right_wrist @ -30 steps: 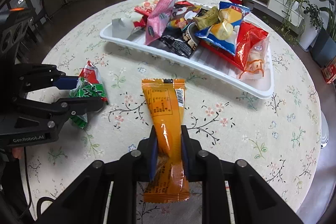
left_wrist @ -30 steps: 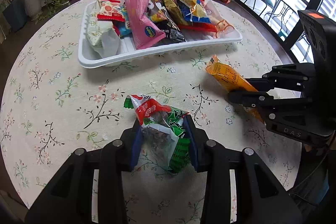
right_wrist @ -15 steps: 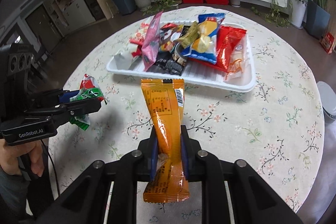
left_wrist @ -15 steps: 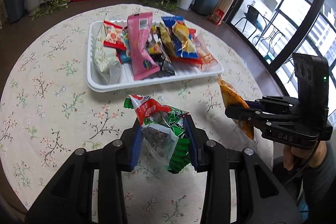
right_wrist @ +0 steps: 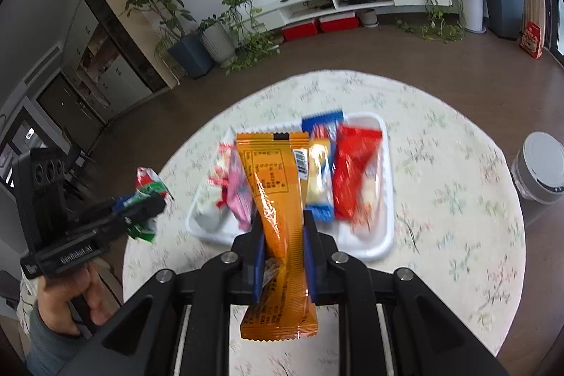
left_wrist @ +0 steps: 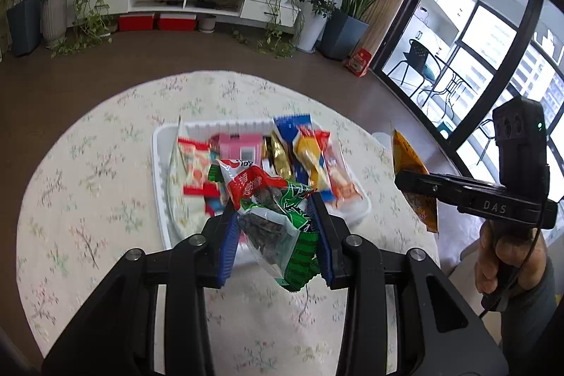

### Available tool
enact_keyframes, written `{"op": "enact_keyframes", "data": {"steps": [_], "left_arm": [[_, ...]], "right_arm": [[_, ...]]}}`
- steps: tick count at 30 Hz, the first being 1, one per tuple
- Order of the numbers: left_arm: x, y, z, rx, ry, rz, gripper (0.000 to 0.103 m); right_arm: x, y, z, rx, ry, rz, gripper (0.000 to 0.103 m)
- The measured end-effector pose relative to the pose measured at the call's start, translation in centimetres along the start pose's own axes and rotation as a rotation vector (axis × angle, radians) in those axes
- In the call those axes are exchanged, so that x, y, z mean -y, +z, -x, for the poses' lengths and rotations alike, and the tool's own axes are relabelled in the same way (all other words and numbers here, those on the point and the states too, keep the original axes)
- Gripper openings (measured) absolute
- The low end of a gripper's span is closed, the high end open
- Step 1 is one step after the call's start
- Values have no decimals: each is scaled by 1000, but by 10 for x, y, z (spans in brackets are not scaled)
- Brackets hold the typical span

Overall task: Organize snacks
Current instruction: 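Carry both packets over the white tray and lower them inside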

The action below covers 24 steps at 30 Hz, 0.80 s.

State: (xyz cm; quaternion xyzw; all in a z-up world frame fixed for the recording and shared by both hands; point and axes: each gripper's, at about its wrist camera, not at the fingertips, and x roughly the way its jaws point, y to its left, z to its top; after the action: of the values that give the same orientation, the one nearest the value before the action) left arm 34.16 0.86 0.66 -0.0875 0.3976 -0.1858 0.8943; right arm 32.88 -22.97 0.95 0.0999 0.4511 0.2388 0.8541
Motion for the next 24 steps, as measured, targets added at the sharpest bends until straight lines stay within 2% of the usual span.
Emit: {"op": "enact_keyframes", "data": {"steps": [4,9,15,24], "left_arm": [[2,22,-10,12,19,-21,34],[-8,42,-25,17,53,-27,34],[-26,53,-55,2,72,-12,35],[-51,55,-96,-27,96,7,35]], "right_arm": [[-15,27,-11,13,18,5,20],[-31,47,-39,-10,35,5,20],[-31,54,-73,-55,58,-51,20],[-24,51,-111,-104,11,-84,20]]}}
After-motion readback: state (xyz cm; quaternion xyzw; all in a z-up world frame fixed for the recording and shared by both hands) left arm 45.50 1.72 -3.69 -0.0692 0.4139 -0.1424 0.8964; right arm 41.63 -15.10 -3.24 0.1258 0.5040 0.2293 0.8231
